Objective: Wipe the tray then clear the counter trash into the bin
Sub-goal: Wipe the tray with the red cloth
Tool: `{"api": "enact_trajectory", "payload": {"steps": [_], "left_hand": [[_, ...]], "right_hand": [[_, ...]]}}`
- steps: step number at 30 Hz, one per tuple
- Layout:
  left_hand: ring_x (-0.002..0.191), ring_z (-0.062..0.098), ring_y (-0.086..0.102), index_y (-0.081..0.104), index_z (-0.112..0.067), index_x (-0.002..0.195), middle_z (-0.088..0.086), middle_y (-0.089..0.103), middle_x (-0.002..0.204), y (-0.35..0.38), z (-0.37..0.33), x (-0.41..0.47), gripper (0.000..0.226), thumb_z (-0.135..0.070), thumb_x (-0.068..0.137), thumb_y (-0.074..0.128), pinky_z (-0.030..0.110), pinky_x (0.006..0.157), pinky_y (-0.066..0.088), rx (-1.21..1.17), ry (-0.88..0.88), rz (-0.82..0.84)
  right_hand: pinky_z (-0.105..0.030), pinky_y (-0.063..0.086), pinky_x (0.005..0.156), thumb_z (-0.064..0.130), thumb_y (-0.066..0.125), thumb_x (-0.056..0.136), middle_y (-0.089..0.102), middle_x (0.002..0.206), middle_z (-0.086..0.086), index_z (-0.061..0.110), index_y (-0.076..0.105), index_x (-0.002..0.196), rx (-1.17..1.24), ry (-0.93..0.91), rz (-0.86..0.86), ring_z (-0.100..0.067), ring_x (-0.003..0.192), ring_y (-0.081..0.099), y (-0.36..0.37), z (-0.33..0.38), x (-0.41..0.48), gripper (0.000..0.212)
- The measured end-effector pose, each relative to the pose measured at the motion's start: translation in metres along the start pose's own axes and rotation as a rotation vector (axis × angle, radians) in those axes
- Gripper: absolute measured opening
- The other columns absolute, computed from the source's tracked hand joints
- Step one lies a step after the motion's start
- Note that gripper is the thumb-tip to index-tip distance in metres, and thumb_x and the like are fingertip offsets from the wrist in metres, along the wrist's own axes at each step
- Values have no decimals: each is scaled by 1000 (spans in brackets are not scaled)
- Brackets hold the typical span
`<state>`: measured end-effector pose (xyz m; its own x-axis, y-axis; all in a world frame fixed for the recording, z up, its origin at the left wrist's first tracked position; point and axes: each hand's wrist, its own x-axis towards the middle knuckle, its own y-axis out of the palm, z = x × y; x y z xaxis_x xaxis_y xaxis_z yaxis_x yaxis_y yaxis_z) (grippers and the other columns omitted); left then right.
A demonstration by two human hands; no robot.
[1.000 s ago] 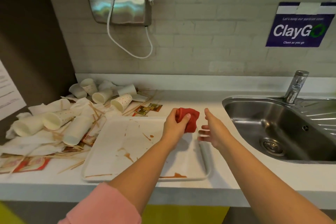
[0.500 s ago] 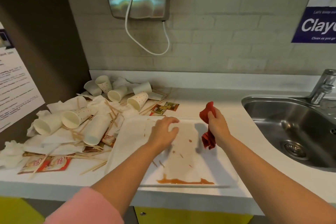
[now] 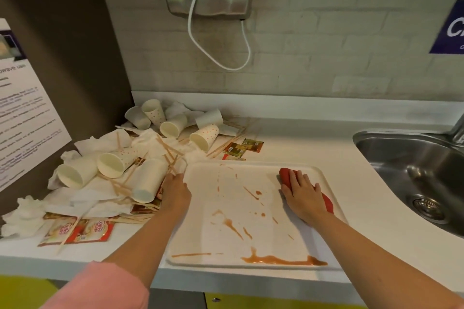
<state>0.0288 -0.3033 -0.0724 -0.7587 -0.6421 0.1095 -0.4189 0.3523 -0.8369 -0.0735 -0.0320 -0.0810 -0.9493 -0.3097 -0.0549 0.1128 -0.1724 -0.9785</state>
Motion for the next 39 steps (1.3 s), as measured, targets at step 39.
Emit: {"api": "enact_trajectory", "payload": {"steps": [39], "left_hand": [[120,25,45,49,-2,130,11,44,131,10,18,6,36,-1,96,37,25,99,33,-116,79,-12]], "right_hand": [[-37,13,119,33,19,103,21,156,-2,19,15,151,15,-363,75,-22,144,17,20,167,35,50]]}}
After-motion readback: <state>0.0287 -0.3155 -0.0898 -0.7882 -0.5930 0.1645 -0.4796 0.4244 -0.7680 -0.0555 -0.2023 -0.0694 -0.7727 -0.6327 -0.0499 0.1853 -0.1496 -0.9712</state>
